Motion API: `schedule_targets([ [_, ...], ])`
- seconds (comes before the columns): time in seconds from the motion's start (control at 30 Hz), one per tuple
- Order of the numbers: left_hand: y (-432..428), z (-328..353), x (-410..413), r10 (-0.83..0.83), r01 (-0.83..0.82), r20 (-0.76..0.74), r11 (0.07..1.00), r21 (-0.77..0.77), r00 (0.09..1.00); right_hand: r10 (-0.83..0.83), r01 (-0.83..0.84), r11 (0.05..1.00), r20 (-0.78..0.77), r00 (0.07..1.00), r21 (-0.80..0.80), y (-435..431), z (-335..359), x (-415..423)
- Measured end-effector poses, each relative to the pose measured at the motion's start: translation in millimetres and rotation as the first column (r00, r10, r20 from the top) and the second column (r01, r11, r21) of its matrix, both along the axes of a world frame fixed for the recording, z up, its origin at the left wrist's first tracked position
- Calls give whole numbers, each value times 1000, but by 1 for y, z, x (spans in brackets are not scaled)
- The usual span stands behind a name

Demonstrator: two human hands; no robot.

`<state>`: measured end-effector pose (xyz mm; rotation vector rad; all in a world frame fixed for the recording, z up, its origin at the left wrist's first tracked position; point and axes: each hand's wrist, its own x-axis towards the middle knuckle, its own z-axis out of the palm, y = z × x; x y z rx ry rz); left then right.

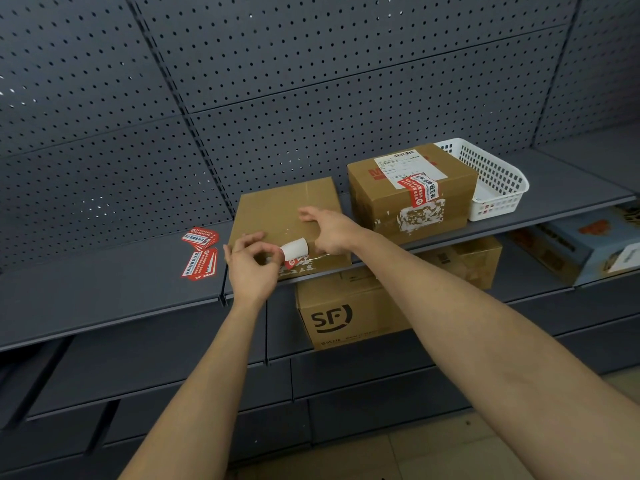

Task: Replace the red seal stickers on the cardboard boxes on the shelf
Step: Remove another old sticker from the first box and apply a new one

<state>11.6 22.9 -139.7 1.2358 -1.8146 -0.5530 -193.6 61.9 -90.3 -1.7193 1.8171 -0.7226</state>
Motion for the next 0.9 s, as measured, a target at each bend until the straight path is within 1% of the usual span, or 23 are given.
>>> schedule_targets([
  [0.27, 2, 1, 6, -36, 37, -26, 999, 24, 999, 2, -2, 1000, 20, 1000, -12, 1, -1, 0],
  [0.4, 3, 0, 8, -55, 54, 23, 998, 9, 998, -2, 3, 1000, 19, 1000, -11, 1, 0, 0],
  [0.5, 3, -1, 11, -117, 116, 47, 993, 23, 992, -3, 4, 1000, 15, 1000, -12, 1, 0, 1],
  [0.6, 3, -1, 13, -173, 172, 7, 983, 67, 985, 10, -9, 1000, 35, 999, -21, 2, 4, -1],
  [0.63, 4, 1, 13, -170, 171, -19, 982, 84, 985, 15, -14, 1000, 62, 998, -22, 3, 6, -2],
  [0.7, 4, 4, 12, -124, 137, -116, 984, 114, 986, 10, -4, 999, 113, 994, -52, 6, 8, -5],
  [0.8, 8, 11, 8, -11, 39, -300, 995, 87, 954, -77, 115, 970, 178, 981, -214, 18, 4, -4],
  [0.87, 17, 17, 5, 40, -2, -418, 996, 92, 908, -120, 199, 924, 245, 962, -328, 23, -3, 0],
  [0.9, 21, 19, 2, 52, 0, -487, 994, 106, 872, -123, 215, 907, 262, 957, -361, 24, -8, 3],
])
